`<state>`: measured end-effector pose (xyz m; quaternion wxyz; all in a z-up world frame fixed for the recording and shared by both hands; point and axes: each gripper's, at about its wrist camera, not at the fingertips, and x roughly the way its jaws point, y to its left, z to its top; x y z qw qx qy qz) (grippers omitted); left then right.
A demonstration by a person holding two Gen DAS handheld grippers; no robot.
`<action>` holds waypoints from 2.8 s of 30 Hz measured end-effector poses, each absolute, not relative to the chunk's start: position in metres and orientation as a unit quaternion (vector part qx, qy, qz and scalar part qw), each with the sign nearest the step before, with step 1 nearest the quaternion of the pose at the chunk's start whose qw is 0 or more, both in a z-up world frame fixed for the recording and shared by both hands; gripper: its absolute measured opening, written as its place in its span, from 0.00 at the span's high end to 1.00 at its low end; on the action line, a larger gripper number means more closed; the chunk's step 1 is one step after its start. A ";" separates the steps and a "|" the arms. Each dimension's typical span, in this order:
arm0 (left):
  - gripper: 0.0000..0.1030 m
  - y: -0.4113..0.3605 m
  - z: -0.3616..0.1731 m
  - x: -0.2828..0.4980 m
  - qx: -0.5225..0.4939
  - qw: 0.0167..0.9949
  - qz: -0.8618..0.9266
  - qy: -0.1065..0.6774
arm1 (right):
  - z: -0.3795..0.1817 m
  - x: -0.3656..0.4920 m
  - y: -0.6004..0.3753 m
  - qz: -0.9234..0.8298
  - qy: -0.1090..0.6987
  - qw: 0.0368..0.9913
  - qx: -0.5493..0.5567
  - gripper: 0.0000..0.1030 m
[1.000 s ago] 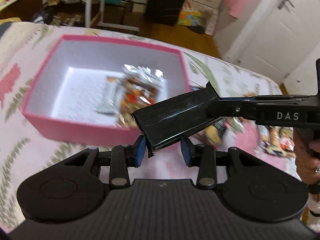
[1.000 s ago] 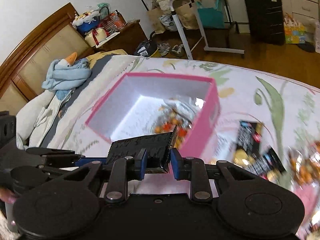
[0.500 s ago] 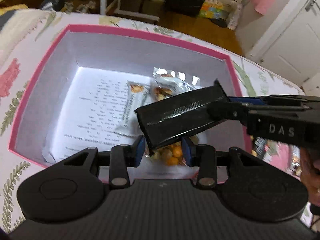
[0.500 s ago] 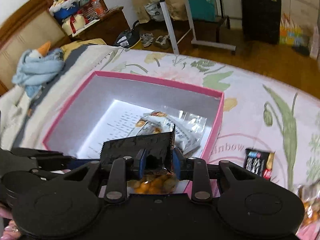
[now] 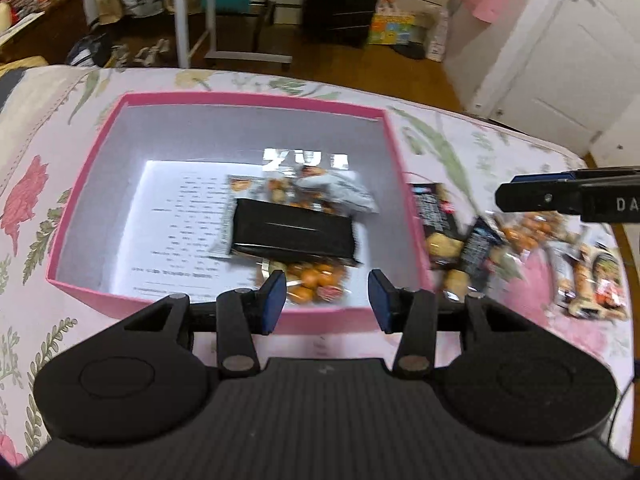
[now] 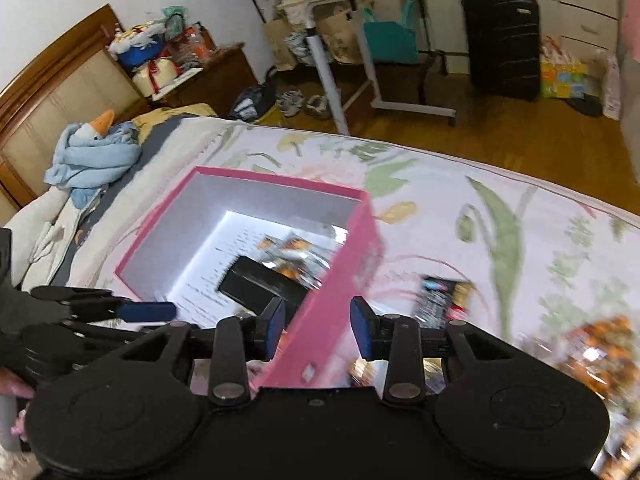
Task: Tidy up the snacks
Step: 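Carry the black case into the pink box and open the left tool, then grasp a white wafer bar with the left tool, then carry the wafer bar toward the pink box with the left tool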
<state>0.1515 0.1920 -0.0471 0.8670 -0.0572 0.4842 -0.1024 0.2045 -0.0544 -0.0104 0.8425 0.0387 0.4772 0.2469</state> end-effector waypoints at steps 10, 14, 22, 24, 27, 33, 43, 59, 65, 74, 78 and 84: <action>0.57 0.120 -0.015 0.121 -0.009 0.860 -0.187 0.476 | 0.026 0.178 -0.129 0.179 0.520 0.835 -0.022 0.54; 0.59 0.084 -0.020 0.122 0.011 0.855 -0.204 0.477 | 0.029 0.171 -0.157 0.146 0.541 0.826 -0.058 0.53; 0.61 0.032 -0.061 0.154 0.030 0.849 -0.182 0.494 | 0.001 0.174 -0.223 0.086 0.566 0.820 -0.030 0.45; 0.61 0.024 -0.073 0.164 0.047 0.851 -0.166 0.496 | -0.017 0.177 -0.246 0.066 0.570 0.819 0.009 0.45; 0.61 0.014 -0.095 0.179 0.079 0.854 -0.125 0.498 | -0.042 0.185 -0.276 0.038 0.572 0.817 0.067 0.45; 0.71 0.004 -0.131 0.190 0.123 0.859 -0.064 0.492 | -0.085 0.200 -0.307 -0.021 0.555 0.823 0.119 0.42; 0.71 -0.011 -0.168 0.180 0.165 0.875 0.018 0.454 | -0.115 0.193 -0.281 -0.023 0.506 0.861 0.051 0.61; 0.82 -0.004 -0.166 0.181 0.140 0.875 0.028 0.463 | -0.097 0.148 -0.248 0.053 0.454 0.884 0.096 0.68; 0.82 0.004 -0.149 0.167 0.117 0.879 0.001 0.462 | -0.102 0.136 -0.231 0.083 0.460 0.877 0.110 0.69; 0.82 0.016 -0.119 0.135 0.088 0.892 -0.020 0.443 | -0.110 0.121 -0.211 0.117 0.474 0.862 0.136 0.71; 0.82 0.025 -0.109 0.122 0.064 0.892 -0.033 0.447 | -0.106 0.113 -0.207 0.126 0.480 0.856 0.147 0.71; 0.82 0.061 -0.080 0.106 0.010 0.888 -0.053 0.458 | -0.088 0.100 -0.190 0.160 0.491 0.844 0.147 0.71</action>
